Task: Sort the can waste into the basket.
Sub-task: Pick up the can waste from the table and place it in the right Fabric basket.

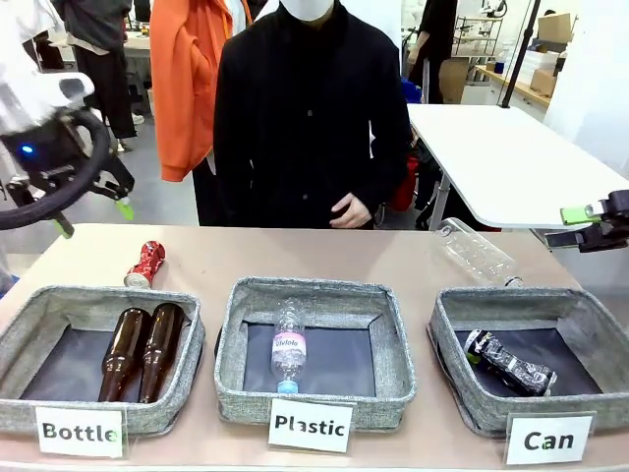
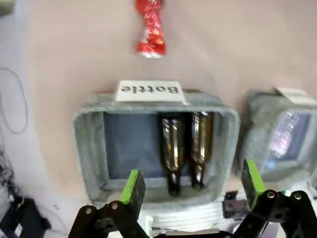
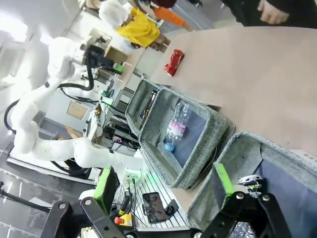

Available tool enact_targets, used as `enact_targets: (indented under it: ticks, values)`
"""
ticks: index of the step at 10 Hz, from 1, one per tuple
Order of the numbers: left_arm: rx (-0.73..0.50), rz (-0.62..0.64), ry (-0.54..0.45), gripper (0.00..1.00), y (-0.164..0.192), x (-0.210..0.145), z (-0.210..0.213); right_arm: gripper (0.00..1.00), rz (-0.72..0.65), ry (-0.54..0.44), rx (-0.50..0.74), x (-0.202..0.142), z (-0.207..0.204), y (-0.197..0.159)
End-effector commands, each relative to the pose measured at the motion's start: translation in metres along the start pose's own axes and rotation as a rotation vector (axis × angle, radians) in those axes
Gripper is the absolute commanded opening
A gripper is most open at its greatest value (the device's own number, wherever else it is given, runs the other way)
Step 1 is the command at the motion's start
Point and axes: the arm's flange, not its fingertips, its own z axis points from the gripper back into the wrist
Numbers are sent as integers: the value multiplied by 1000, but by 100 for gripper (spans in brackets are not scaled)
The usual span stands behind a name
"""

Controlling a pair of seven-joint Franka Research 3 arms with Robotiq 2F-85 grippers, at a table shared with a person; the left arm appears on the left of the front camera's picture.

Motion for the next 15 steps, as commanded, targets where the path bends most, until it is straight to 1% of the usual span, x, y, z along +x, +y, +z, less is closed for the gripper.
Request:
enact_targets:
  ticks: [1, 2, 3, 4, 5, 7, 8, 9, 10, 11, 12, 14, 15]
  values:
    - [-55, -39, -12, 100, 0, -21, 17, 100, -5, 12, -4, 1, 3, 3]
    - [-55, -39, -12, 100, 0, -21, 17, 100, -5, 12, -4, 1, 3, 3]
    - [-4, 1, 8, 100, 2, 5, -4, 100, -5, 12, -4, 1, 3, 3]
    - [-30, 25, -66, 100, 5, 7, -8, 100, -5, 12, -4, 1, 3, 3]
    - [-44, 75, -104, 100, 3, 27, -22, 100, -5, 12, -4, 1, 3, 3]
    - [-42, 43, -232, 100, -2, 53, -53, 100, -5, 12, -4, 1, 3, 3]
    - [-42, 70, -226, 100, -1, 68, -73, 100, -5, 12, -4, 1, 3, 3]
    - [-57, 130, -201, 100, 0, 91, -98, 100, -5, 12, -4, 1, 3, 3]
    - [0, 201, -190, 100, 1, 109, -118, 100, -5, 12, -4, 1, 3, 3]
    - [38, 251, -155, 100, 1, 122, -140, 100, -5, 12, -4, 1, 3, 3]
    - [94, 301, -167, 100, 2, 129, -159, 100, -5, 12, -4, 1, 3, 3]
    - [146, 348, -185, 100, 2, 148, -202, 100, -5, 12, -4, 1, 3, 3]
    - [172, 363, -161, 100, 5, 158, -221, 100, -5, 12, -4, 1, 3, 3]
